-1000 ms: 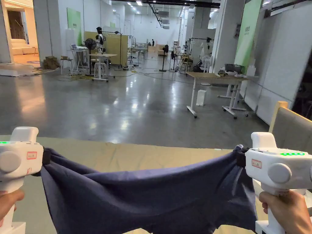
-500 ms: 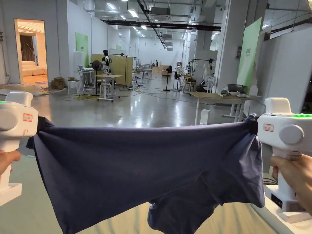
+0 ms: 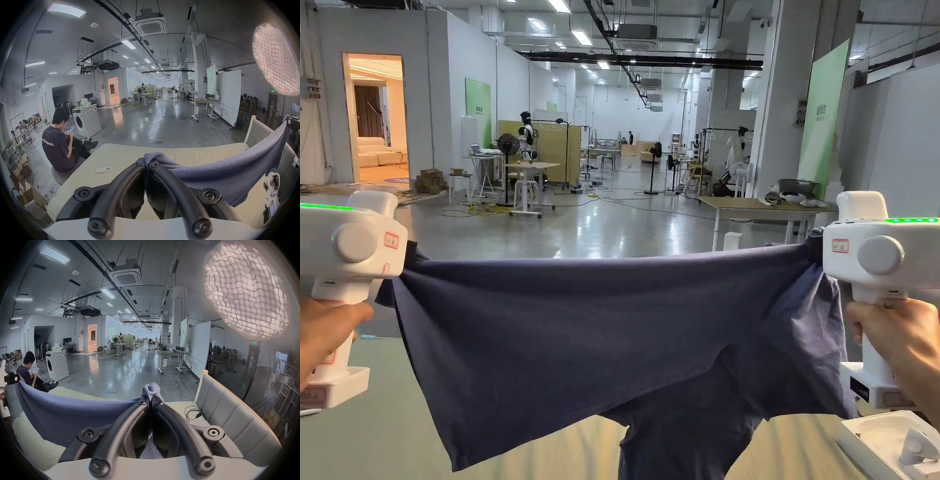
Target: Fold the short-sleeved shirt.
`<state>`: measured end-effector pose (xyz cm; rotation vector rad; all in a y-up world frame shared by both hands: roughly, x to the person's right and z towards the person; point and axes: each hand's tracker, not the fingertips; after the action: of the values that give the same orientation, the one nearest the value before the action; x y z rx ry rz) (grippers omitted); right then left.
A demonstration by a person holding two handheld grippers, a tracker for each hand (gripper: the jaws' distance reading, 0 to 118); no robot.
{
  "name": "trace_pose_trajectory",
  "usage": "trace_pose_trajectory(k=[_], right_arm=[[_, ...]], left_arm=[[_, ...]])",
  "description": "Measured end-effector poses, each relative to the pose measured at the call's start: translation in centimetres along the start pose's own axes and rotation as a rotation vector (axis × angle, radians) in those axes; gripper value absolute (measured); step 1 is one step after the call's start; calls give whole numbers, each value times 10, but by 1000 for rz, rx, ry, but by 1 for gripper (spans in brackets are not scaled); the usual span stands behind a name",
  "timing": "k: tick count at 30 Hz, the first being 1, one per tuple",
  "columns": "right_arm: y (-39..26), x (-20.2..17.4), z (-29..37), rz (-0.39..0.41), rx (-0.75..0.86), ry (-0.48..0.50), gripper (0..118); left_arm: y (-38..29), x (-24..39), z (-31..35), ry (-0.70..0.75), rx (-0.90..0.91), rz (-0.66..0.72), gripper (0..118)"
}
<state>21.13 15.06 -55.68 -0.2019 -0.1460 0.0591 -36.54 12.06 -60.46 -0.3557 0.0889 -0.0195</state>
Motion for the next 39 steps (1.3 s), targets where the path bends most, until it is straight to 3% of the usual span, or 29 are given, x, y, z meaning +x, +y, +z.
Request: trace_pose_trajectory(k=[8, 15, 21, 29, 34, 39], right_arm=[[-26, -6, -30, 5, -16, 0, 1], [-108, -6, -14, 35, -86, 13, 1], [-226, 3, 49, 73, -191, 45, 1], [-371, 9, 155, 61, -373, 37, 1], [-436, 6, 185, 86, -491, 17, 1], [-465, 1, 191, 113, -521, -4, 4]], left_arm=[[-29, 2, -26, -7, -32, -2, 4], [-112, -3, -15, -33, -101, -2, 4], [-234, -15, 28, -76, -227, -15, 4], [-391, -38, 78, -99, -466, 21, 4], [-454, -41, 86, -92, -605, 35, 4], [-468, -40, 81, -86, -656, 49, 8]])
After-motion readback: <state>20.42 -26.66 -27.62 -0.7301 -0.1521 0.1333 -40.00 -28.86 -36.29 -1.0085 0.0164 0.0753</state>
